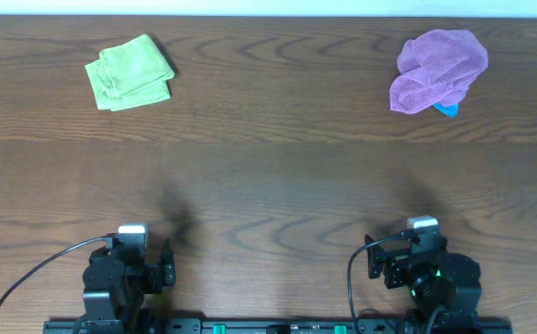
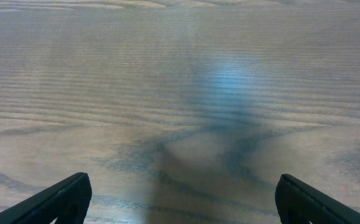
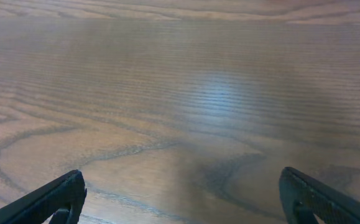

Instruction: Fold the cloth

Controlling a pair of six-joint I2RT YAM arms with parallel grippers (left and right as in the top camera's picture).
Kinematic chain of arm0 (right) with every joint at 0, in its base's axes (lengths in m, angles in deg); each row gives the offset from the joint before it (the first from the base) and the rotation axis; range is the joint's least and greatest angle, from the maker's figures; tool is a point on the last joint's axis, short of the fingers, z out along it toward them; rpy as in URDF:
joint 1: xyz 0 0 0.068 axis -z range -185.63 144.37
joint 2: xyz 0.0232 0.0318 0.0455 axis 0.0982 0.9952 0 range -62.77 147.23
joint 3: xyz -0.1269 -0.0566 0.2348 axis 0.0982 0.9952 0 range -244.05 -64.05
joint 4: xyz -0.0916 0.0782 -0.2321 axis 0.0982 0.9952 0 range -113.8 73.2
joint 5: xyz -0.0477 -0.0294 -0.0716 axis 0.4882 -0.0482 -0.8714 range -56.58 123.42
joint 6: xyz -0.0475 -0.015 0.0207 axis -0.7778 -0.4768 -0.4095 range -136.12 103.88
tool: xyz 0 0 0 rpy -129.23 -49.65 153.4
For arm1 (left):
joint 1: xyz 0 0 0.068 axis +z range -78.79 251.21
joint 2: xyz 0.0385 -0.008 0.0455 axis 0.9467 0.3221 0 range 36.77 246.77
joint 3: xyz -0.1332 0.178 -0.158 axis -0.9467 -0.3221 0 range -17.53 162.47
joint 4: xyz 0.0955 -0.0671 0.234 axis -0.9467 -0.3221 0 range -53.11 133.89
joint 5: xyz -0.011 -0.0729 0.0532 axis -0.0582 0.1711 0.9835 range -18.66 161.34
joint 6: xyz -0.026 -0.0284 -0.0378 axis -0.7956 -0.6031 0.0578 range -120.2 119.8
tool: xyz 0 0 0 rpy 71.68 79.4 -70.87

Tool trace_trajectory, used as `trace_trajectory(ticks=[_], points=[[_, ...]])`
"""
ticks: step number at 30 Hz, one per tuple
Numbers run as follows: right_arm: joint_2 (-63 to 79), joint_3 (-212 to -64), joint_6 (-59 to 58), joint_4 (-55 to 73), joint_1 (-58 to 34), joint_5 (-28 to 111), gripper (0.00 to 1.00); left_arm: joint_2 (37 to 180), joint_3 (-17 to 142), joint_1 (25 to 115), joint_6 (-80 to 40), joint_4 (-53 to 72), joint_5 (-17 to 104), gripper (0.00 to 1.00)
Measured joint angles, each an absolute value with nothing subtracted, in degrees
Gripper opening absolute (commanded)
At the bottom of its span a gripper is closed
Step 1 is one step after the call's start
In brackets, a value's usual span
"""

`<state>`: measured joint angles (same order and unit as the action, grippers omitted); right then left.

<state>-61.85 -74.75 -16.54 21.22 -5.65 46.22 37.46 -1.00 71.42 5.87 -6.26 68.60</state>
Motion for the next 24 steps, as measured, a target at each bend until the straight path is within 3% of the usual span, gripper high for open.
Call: trace_trajectory(ticks=[24], points=[[-61.8, -74.7, -16.5, 21.2, -5.6, 46.2, 0.99, 37.5, -1.0, 67.9, 5.9, -6.3, 68.6, 0.95]])
